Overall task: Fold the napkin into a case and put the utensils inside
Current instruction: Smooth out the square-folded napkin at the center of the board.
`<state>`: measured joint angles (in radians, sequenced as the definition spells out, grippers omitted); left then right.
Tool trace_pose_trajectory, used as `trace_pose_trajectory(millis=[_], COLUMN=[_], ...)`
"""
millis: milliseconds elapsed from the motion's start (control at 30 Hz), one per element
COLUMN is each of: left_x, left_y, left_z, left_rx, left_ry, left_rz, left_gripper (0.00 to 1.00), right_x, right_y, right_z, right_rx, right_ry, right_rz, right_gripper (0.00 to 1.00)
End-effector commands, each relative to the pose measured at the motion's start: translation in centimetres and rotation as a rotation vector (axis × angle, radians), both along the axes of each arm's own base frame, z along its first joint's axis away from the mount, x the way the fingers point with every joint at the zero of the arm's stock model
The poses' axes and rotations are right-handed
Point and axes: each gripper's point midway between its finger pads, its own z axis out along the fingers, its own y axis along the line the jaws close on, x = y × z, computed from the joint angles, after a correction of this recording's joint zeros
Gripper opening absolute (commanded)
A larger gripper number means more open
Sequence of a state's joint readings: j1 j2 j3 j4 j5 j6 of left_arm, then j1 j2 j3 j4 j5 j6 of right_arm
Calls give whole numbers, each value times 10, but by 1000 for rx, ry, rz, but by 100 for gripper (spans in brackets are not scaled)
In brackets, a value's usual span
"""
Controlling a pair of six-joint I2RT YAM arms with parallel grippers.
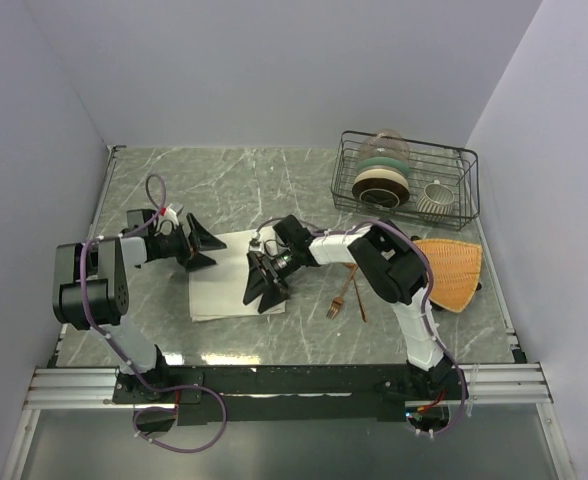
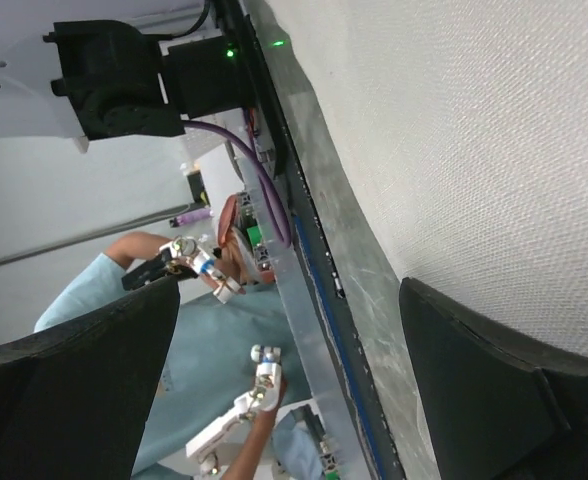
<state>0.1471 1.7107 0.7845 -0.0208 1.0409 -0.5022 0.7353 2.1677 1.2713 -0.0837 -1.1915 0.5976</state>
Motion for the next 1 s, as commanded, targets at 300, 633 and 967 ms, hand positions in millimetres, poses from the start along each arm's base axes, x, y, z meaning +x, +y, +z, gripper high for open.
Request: trace_pose_trajectory(millis=[300,633,967], left_x=[17,10,2], left_y=[-19,-24,-16], left_z=[-36,12,23], left_rx=[-9,-8,46], left_ry=[51,-84,-132], left_rz=[-31,-94,-111], left_gripper=[99,99,99], right_x=[25,105,207], right_y=[-67,-13,-19], right_z=[-27,93,40], right_rx=[-191,109,-16], right_ry=[-59,-318,-390], right_rz=[-80,-219,-480], right_gripper=[100,99,73])
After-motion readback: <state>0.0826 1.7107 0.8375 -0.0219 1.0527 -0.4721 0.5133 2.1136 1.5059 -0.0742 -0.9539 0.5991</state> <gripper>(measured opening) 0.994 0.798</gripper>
